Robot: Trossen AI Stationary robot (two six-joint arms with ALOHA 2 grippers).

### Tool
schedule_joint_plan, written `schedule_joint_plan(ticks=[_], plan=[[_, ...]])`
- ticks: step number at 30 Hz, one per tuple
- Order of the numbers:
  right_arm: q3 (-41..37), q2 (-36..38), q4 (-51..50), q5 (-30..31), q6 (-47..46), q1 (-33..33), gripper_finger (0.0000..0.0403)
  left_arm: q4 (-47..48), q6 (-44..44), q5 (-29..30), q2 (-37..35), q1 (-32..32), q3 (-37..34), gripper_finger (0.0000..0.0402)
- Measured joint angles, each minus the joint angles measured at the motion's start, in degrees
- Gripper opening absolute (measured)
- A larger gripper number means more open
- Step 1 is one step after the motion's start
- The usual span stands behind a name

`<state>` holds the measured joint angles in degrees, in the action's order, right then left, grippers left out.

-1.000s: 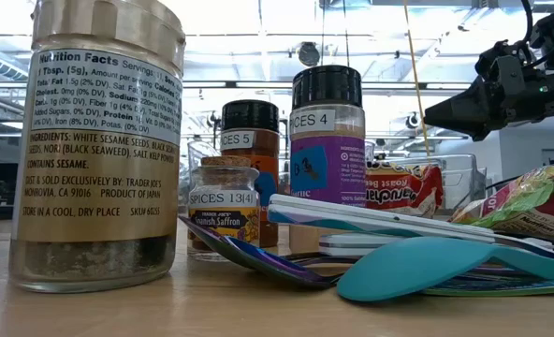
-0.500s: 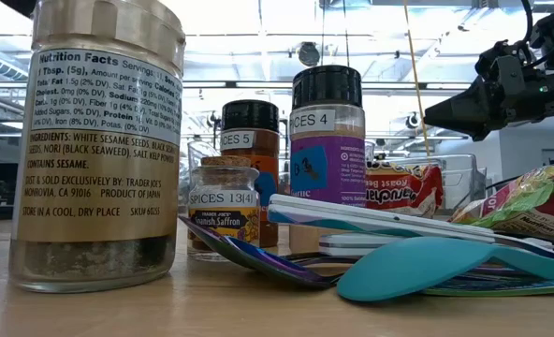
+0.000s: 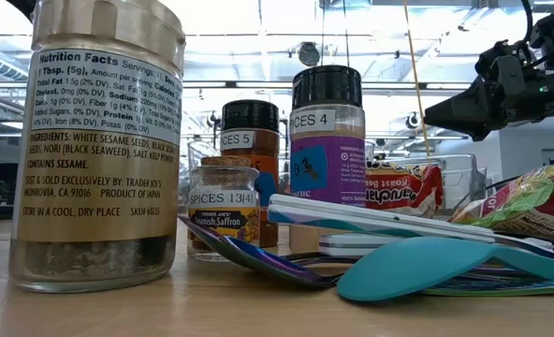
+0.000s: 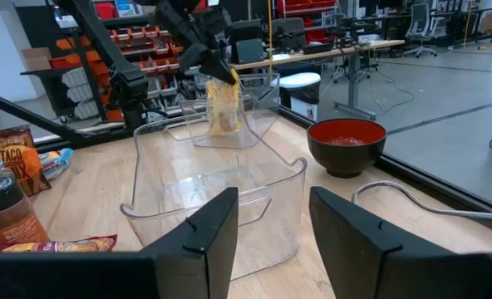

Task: Pick & Place Food Item
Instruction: Put the yellow noodle pack into the left transparent bin, then put the blue noodle pack into the left transparent bin

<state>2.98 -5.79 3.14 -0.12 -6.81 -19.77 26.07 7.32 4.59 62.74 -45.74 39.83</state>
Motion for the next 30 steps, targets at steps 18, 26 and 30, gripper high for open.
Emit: schedule_joint_plan(ticks=[18, 26, 30], plan=[[0.0, 0.0, 0.0, 0.0, 0.0, 0.0, 0.0141, -0.4, -3.2, 14.9, 1.9, 0.1, 0.1, 0.0198], [0.0, 0.0, 0.0, 0.0, 0.0, 0.0, 0.0141, 10.0, -3.4, 5.9, -1.8, 1.3, 7.2, 0.0275], [0.0, 0.0, 0.0, 0.0, 0.0, 0.0, 0.0141, 14.8, 1.0, -0.2, -5.2, 3.2, 11.4, 0.0286]])
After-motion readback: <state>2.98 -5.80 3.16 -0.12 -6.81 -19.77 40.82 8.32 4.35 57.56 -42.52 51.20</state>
